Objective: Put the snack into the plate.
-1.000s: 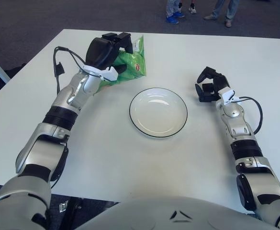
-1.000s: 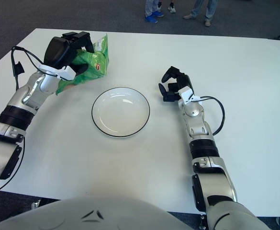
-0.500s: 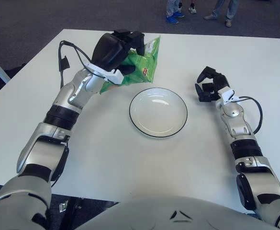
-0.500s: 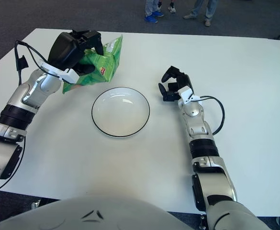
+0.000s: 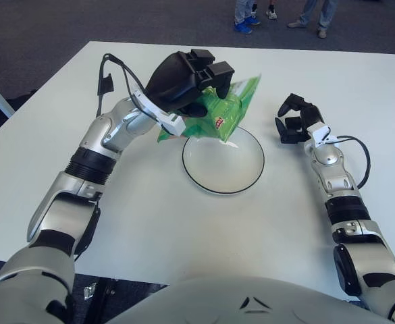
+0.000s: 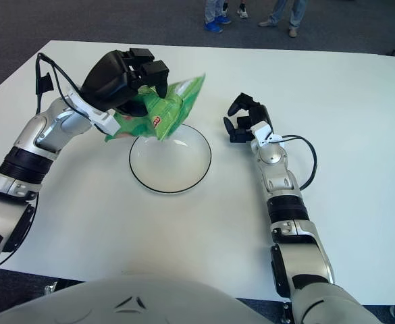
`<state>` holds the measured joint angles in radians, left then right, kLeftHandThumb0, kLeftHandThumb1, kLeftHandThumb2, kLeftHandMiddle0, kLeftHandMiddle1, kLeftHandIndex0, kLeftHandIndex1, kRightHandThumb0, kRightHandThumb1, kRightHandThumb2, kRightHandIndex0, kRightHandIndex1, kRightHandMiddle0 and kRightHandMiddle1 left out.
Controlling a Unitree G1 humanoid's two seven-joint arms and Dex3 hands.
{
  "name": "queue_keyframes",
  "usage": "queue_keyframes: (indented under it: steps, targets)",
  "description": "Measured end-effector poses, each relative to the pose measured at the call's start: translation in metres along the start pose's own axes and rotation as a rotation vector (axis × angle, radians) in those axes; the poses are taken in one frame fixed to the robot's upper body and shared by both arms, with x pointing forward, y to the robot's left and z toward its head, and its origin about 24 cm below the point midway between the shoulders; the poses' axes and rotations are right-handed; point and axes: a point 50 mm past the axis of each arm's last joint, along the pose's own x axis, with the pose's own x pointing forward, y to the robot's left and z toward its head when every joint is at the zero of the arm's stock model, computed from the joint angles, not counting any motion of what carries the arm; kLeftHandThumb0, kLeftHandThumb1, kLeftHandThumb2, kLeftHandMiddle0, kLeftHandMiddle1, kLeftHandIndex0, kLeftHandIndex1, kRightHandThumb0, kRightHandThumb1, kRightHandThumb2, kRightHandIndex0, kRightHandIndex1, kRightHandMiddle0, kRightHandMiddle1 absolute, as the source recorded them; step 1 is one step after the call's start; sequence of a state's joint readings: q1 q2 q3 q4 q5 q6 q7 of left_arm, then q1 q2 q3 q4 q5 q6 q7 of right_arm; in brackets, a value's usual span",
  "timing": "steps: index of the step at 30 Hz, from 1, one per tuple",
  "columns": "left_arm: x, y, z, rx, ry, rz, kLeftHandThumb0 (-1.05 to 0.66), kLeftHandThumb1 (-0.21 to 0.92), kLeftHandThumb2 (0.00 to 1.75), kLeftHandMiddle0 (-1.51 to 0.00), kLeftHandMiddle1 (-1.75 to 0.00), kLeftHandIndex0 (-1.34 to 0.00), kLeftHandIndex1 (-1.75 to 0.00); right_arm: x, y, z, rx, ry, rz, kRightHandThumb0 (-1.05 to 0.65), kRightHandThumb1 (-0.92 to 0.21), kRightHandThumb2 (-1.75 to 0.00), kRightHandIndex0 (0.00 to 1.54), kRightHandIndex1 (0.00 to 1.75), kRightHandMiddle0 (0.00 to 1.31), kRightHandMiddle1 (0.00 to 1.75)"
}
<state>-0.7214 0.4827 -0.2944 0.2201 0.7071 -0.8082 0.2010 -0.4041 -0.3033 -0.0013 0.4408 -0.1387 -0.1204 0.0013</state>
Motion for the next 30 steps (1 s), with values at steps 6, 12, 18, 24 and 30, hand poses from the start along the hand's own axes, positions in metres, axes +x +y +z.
queue_keyframes:
  steps: [6,12,18,24,30]
  targets:
    - [0.005,0.002,0.009,0.002,-0.089,0.072,0.0,0.02,1.65,-0.85,-1.69,-0.61,-1.75,0.001,0.0,0.0,0.005,0.003,0.001,-0.47,-0.35,-1.28,1.29,1.75,0.59,1.75]
    - [0.01,-0.005,0.022,-0.054,-0.123,0.062,0.0,0.04,1.64,-0.83,-1.73,-0.59,-1.75,0.003,0.0,-0.001,0.012,0.015,0.002,-0.47,-0.35,-1.27,1.28,1.75,0.59,1.75]
    - [0.013,-0.011,0.027,-0.115,-0.143,-0.01,-0.01,-0.05,1.73,-0.88,-1.74,-0.67,-1.72,0.004,-0.001,-0.001,0.012,0.024,-0.002,-0.48,-0.34,-1.29,1.26,1.75,0.6,1.75]
    - [0.017,-0.011,0.031,-0.174,-0.156,-0.036,-0.01,-0.07,1.74,-0.9,-1.75,-0.7,-1.7,0.005,-0.001,-0.001,0.02,0.034,-0.015,-0.49,-0.32,-1.31,1.24,1.75,0.61,1.75]
    - [0.016,-0.015,0.048,-0.061,-0.218,0.025,-0.01,-0.06,1.75,-0.9,-1.75,-0.68,-1.72,0.006,0.0,0.0,0.027,0.032,-0.017,-0.49,-0.31,-1.33,1.23,1.75,0.63,1.75]
